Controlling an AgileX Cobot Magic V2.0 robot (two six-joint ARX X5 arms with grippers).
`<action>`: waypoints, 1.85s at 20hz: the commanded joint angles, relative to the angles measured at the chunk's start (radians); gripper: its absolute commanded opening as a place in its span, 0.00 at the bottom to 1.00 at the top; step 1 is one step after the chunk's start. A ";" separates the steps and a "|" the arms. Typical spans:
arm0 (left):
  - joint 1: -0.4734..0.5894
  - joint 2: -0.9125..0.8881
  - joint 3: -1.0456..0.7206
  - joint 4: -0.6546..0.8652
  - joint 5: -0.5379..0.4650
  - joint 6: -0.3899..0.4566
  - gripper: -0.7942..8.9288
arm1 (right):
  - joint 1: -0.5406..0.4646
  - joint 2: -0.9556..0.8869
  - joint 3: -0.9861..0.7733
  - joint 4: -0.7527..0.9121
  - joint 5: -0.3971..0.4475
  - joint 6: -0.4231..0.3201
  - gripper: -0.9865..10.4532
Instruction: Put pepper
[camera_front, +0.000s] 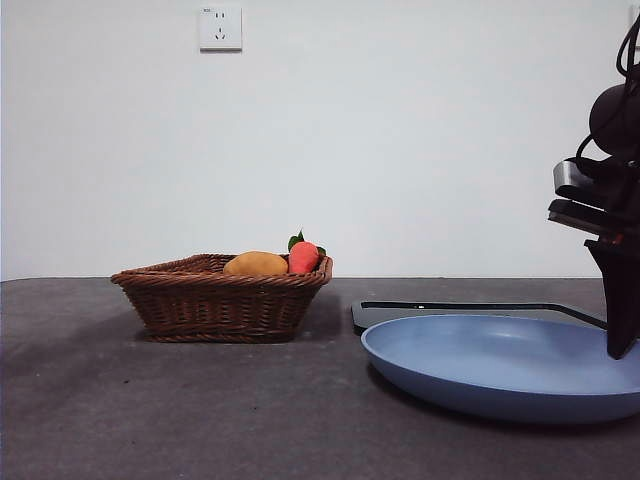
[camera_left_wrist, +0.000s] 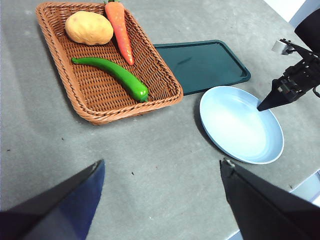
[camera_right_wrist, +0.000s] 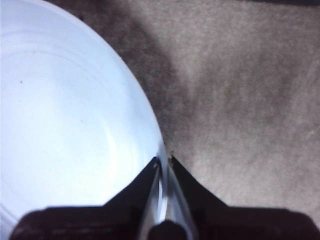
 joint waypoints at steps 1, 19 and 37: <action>-0.002 0.003 0.013 0.021 0.000 -0.013 0.50 | 0.002 -0.019 0.014 0.002 0.006 0.000 0.09; -0.341 0.821 0.424 0.259 -0.393 -0.229 0.50 | 0.002 -0.737 0.015 -0.144 0.014 0.111 0.09; -0.459 1.408 0.755 0.197 -0.578 -0.331 0.50 | 0.002 -0.930 0.015 -0.207 0.016 0.136 0.09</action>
